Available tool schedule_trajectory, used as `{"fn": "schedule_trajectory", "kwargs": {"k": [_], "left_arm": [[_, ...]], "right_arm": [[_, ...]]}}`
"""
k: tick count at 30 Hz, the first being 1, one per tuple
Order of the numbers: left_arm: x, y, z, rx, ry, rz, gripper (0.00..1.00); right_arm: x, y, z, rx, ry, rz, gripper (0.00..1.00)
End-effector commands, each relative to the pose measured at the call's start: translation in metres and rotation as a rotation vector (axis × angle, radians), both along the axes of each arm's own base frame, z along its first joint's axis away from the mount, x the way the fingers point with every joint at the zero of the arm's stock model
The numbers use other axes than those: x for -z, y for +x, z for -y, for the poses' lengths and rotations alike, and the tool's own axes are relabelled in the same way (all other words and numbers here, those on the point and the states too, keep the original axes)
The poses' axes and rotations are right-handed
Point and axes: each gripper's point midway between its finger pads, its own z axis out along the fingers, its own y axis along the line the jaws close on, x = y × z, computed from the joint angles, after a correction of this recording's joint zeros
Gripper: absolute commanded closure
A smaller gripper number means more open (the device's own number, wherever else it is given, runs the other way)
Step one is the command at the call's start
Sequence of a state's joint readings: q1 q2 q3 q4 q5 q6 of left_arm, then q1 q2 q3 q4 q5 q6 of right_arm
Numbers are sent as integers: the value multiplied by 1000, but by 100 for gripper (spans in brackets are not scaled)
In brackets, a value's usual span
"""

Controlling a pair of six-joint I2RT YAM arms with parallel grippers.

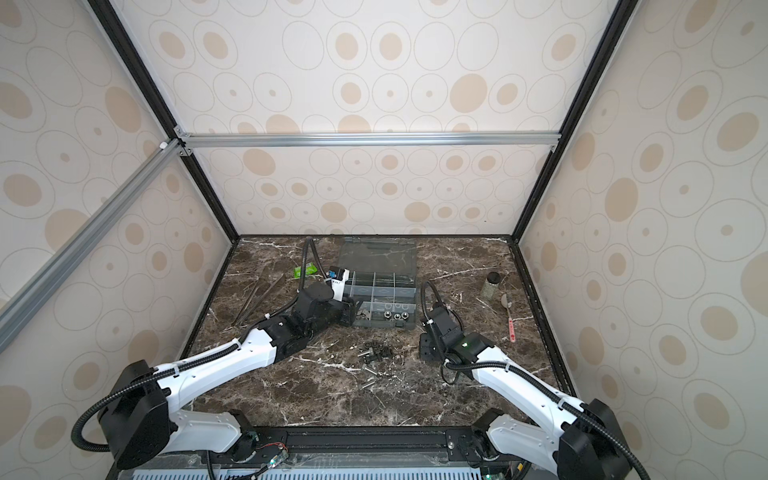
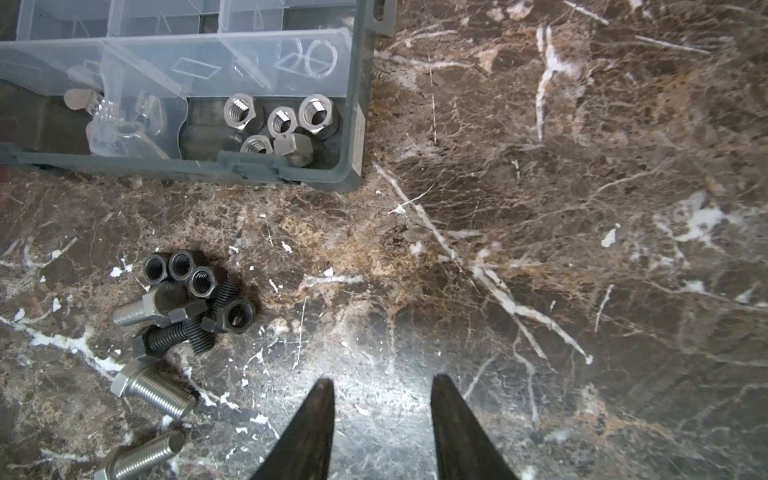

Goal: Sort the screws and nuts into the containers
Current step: 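Withdraw the left gripper from the box while the right gripper reaches toward the pile, then lower the right gripper onto the pile of nuts and bolts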

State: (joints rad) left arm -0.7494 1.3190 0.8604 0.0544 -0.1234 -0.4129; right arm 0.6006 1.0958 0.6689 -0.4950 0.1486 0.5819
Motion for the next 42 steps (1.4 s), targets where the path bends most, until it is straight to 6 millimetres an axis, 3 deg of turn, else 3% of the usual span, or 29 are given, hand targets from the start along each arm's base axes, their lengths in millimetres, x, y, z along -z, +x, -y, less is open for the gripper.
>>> {"fn": "schedule_trajectory", "kwargs": {"k": [1, 15, 25, 42], "left_arm": [[-15, 7, -16, -66, -33, 55, 50], [-10, -3, -55, -154, -39, 67, 49], [9, -23, -86, -231, -37, 56, 48], [23, -29, -126, -344, -54, 52, 46]], "right_arm": [[-7, 10, -11, -14, 27, 12, 58], [-16, 23, -43, -119, 32, 12, 58], [3, 16, -71, -207, 27, -45, 58], [17, 27, -149, -365, 14, -112, 60]]}}
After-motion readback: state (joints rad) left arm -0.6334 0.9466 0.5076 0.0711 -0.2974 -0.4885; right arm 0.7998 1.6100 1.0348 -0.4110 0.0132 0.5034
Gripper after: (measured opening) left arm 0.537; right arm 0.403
